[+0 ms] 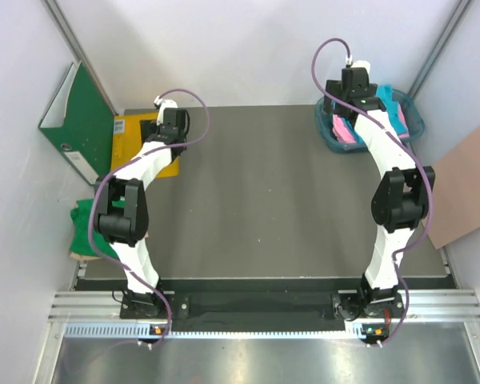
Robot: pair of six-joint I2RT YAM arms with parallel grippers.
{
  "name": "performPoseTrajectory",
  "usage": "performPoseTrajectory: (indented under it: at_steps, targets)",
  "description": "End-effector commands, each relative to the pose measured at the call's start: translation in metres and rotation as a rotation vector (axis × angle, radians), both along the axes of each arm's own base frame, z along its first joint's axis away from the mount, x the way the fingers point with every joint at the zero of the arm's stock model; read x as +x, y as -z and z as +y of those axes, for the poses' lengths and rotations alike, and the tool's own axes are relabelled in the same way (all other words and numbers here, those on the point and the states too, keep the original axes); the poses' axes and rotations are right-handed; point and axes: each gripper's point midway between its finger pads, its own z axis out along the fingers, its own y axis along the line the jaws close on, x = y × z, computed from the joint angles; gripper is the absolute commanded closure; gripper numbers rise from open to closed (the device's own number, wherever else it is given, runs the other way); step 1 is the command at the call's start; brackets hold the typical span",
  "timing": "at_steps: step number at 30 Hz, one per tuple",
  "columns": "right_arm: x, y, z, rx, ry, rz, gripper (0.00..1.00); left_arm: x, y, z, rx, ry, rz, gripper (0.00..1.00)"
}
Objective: Fold and stack the t-shirts
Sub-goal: Grab crumpled tshirt from bin with the right arm
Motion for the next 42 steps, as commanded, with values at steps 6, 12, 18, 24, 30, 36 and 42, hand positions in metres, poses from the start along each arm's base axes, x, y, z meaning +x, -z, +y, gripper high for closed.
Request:
performPoseTrajectory:
  at_steps: [6,12,18,24,30,36,42]
  targets:
    - [0.001,0.003,0.000,-0.041,-0.003,0.017,0.00,-0.016,0.003,0.018,0.430,-0.221,0.168,0.01]
    - [0.012,-0.002,-0.012,-0.081,0.059,-0.023,0.00,-0.010,0.019,-0.029,0.145,0.066,0.154,0.01]
    - [0.027,-0.004,-0.041,-0.179,0.172,-0.054,0.00,-0.005,0.032,-0.046,0.031,0.106,0.210,0.01]
    - [0.044,0.020,-0.076,-0.228,0.281,0.007,0.00,-0.004,0.033,-0.072,-0.107,0.200,0.197,0.01]
    - [0.048,0.055,-0.111,-0.206,0.349,0.065,0.02,-0.003,0.031,-0.077,-0.128,0.224,0.196,0.01]
    - [0.050,0.082,-0.115,-0.143,0.305,0.116,0.06,-0.004,0.031,-0.077,-0.125,0.222,0.203,0.01]
    - [0.049,0.107,-0.109,-0.129,0.266,0.170,0.11,-0.002,0.032,-0.077,-0.121,0.223,0.210,0.01]
